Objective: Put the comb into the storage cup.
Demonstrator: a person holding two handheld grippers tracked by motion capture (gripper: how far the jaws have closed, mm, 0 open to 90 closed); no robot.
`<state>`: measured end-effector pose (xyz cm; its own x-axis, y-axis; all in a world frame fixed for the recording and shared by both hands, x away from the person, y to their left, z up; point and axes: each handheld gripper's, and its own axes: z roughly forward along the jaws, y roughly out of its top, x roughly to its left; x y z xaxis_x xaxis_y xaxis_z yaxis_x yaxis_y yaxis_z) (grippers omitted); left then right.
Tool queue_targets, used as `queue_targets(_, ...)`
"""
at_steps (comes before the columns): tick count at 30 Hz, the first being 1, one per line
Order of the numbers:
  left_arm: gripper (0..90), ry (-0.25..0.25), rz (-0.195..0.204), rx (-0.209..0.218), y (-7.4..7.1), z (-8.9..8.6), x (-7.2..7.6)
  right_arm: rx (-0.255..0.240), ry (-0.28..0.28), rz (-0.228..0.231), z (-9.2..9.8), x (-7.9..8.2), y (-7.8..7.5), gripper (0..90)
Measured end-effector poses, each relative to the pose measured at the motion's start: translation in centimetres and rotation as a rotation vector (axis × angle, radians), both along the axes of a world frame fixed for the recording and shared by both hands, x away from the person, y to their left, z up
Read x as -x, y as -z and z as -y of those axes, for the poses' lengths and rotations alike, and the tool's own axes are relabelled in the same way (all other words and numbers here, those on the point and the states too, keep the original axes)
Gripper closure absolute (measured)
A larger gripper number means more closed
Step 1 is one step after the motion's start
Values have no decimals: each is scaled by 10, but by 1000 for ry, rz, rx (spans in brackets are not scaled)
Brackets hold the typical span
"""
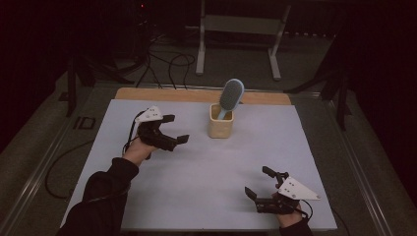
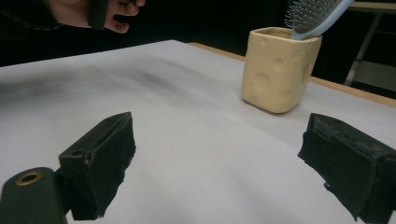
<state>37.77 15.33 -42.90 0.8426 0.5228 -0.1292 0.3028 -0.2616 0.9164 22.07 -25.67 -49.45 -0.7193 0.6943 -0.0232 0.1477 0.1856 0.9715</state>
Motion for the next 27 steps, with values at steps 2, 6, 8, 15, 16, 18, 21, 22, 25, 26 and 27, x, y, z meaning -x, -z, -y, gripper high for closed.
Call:
queue_targets(2,0,1,-9,5,2,-5,4,1,0,1,0,0,0,93)
queue_targets(6,0,-3,-4,-13,8,-15,12,1,-1,0,0,0,0,93)
queue_targets(8,0,-6,-8,-21,11,-21,17,2,-2,2,0,0,0,93)
queue_targets(15,0,-29,-16,-27,20,-44,34,6,0,4,-1,0,0,93)
queue_targets(16,0,-32,-14,-32,22,-47,36,8,0,5,-1,0,0,93)
queue_targets(18,0,-43,-21,-30,25,-53,41,6,1,5,-1,0,0,93)
queue_targets(21,0,-53,-18,-37,27,-61,47,12,-1,6,-2,0,0,93)
queue_targets(22,0,-54,-18,-38,28,-63,49,12,-2,3,-2,0,0,93)
queue_targets(25,0,-55,-19,-51,31,-68,56,12,-3,4,-3,0,0,93)
queue_targets(26,0,-59,-22,-54,32,-70,58,12,-3,4,-3,0,0,93)
queue_targets(27,0,-60,-23,-49,33,-72,60,12,-2,4,-3,0,0,93)
